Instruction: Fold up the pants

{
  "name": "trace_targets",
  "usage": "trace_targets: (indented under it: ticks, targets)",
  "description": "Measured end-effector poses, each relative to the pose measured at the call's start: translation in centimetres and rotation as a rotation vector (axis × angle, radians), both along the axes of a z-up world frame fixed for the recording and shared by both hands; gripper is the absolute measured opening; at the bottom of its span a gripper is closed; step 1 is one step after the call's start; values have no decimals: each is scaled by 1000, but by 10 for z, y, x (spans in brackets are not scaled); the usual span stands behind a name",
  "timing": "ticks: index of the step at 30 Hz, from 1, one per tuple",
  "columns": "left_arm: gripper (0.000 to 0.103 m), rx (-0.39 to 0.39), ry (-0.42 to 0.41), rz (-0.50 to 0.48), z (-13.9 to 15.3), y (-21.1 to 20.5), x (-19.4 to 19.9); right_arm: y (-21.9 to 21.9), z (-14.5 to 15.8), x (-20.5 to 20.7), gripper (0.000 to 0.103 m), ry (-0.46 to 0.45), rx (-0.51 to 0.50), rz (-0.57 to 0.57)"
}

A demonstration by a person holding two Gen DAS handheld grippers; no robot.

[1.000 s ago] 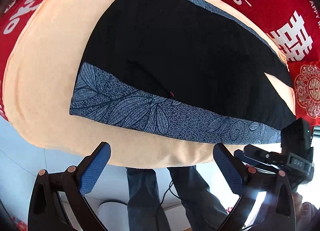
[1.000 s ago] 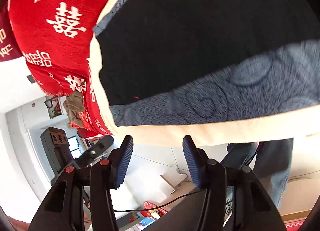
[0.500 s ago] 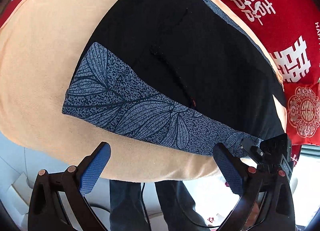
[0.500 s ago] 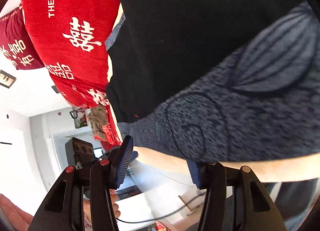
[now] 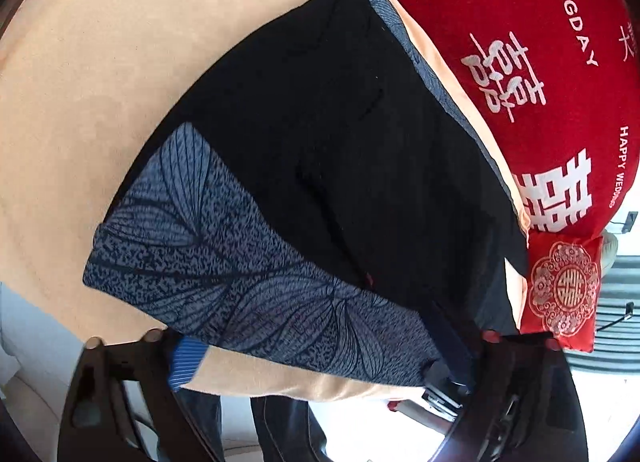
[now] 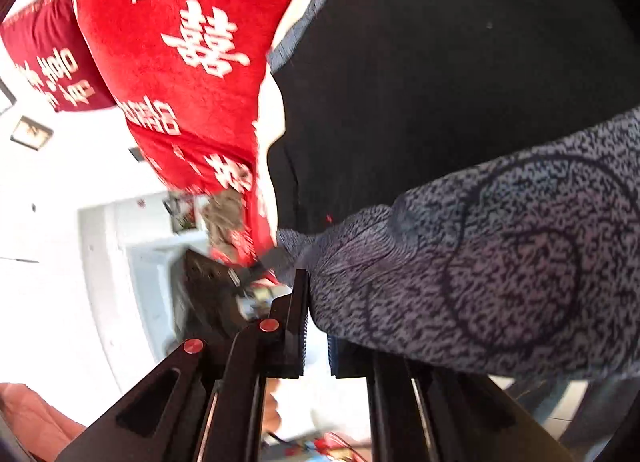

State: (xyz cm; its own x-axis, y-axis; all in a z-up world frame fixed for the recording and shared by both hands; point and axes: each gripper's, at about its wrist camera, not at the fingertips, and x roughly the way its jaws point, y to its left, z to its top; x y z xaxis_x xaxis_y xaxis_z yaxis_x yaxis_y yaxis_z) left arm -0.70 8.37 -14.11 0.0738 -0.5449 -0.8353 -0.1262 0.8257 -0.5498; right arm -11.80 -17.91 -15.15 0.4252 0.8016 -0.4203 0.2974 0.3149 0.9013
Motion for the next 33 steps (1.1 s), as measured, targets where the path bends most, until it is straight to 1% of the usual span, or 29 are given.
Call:
trace_targets:
  ticks: [1, 2, 3, 5, 6, 7, 8, 9, 11, 12, 13, 14, 15, 16, 17, 19, 20, 21, 23, 25, 28, 30, 31, 32, 33]
  targets:
    - [70, 3, 10, -1, -4, -1, 2, -2, -4, -3, 13, 18, -20, 6]
    - [60, 14, 26, -4, -9, -3, 2, -7, -9, -9, 13, 36, -31, 2]
    - [59, 20, 26, -5, -10, -4, 1, -14, -13, -14, 14, 50, -42, -12]
    - [59, 26, 1, -24, -8, -5, -3, -33, -18, -29, 25, 66, -74, -66]
    - [59, 40, -8, -44, -7, -6, -6, -45, -22, -38, 35, 70, -92, -88]
    - [59, 56, -17, -66, -6, -9, -7, -56, -25, -46, 43, 74, -106, -107]
    - [59, 69, -22, -87, -5, -12, -7, -68, -27, -55, 43, 74, -105, -134]
    - [59, 78, -24, -103, -5, -14, -8, -74, -30, -60, 41, 70, -77, -155]
    - [59, 81, -22, -119, -5, -14, -7, -85, -38, -69, 41, 73, -9, -232]
    - [57, 80, -20, -122, -5, -14, -6, -90, -40, -73, 41, 76, 21, -264]
    - [52, 91, -23, -127, -5, -14, -7, -95, -43, -79, 41, 84, 66, -308]
    - [38, 115, -26, -140, -5, -15, -7, -99, -47, -83, 41, 95, 109, -345]
    - [28, 148, -26, -157, -6, -16, -7, -102, -50, -90, 27, 122, 154, -399]
    - [26, 146, -23, -162, -5, -15, -7, -105, -50, -95, 7, 138, 168, -436]
    - [26, 139, -17, -158, -4, -13, -7, -103, -45, -96, 6, 143, 162, -445]
    - [21, 142, -18, -159, 4, -11, -7, -102, -24, -97, 6, 144, 77, -404]
    - [20, 140, -22, -160, 8, -9, -7, -103, -7, -95, 6, 135, 20, -371]
    - [20, 133, -27, -156, 14, -8, -7, -107, 4, -95, 6, 127, -10, -352]
    - [20, 122, -39, -147, 29, -8, -4, -113, 35, -83, 6, 96, -91, -287]
    - [20, 105, -50, -123, 46, -10, 2, -112, 59, -62, 7, 73, -156, -217]
    - [20, 84, -86, -99, 73, -15, 18, -121, 93, -26, 7, 19, -213, -125]
    - [20, 82, -116, -88, 87, -24, 36, -135, 110, -5, 7, -10, -229, -78]
    - [20, 74, -133, -78, 95, -30, 48, -137, 117, 11, 7, -21, -232, -57]
    - [20, 65, -148, -69, 102, -34, 57, -148, 124, 29, 8, -29, -231, -32]
    - [20, 61, -162, -60, 106, -41, 69, -154, 121, 40, 9, -35, -231, -20]
